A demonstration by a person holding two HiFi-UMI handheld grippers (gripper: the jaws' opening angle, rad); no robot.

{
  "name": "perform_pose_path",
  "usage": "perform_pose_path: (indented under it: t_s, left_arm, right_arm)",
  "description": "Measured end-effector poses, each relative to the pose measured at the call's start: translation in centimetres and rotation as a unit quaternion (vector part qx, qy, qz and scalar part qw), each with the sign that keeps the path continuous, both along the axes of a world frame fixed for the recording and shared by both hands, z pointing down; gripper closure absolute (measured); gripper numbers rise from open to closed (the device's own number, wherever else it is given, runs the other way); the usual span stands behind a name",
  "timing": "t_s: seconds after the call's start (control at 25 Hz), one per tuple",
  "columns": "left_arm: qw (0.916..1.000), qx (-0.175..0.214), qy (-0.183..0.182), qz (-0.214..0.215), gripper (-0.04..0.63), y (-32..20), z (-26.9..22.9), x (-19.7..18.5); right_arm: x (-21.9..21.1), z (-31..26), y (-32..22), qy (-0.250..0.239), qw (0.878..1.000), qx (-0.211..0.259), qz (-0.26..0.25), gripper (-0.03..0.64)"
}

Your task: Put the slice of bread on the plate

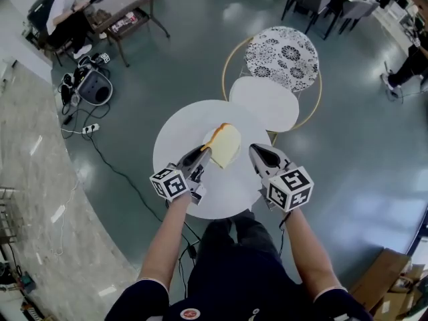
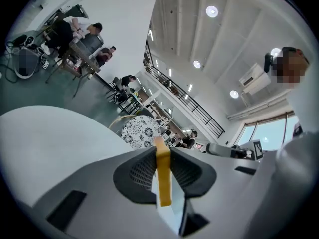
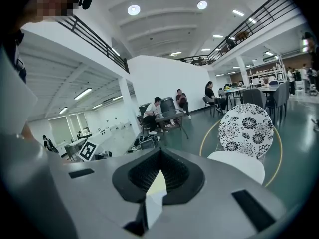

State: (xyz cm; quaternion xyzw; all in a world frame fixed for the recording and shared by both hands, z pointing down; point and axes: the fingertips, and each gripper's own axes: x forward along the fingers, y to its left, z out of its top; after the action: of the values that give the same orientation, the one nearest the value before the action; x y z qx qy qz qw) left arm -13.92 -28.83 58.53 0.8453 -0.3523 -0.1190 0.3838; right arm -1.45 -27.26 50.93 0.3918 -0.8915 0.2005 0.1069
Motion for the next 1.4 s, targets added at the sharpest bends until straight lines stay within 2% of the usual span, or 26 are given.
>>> perform_pose_path:
  t_s: [0.28,0.64,0.84,1.16,1.28,1.4]
  left_arm:
    - [0.9991,-0.042,0.009,0.004,0.508,-1.1,4.3,0.9]
    - [0.9960,-0.086,-0.024,0.000,0.508,-1.0,7.9,1.3]
    - [0.9928,-0.098,-0.069,-0.012,0.506,-1.1,9.2,0.8]
    - [0.9864,-0.106,-0.119,-0.037,0.506,-1.6,10.4,-0.6]
    - [0.9805,-0.112,-0.156,-0.040,0.497,-1.7,10.8,-0.9]
    - [0.9709,-0.117,-0.203,-0.049,0.483,-1.8,11.4,-1.3]
  right_arm:
    - [-0.2,2.4,-0.9,0.005,1.000,-0.018,0.005,0.611]
    - [0.1,2.7,-1.0,0.002,1.000,-0.025,0.002,0.611]
    - [-0.3,2.9,-0.9,-0.002,1.000,-0.030,-0.006,0.611]
    - [-0.9,3.3,-0.7,-0.004,0.999,-0.035,-0.016,0.611]
    - [-1.0,3.2,-0.7,-0.006,0.999,-0.035,-0.018,0.611]
    - [-1.1,3.1,-0.8,-0.008,0.999,-0.035,-0.020,0.611]
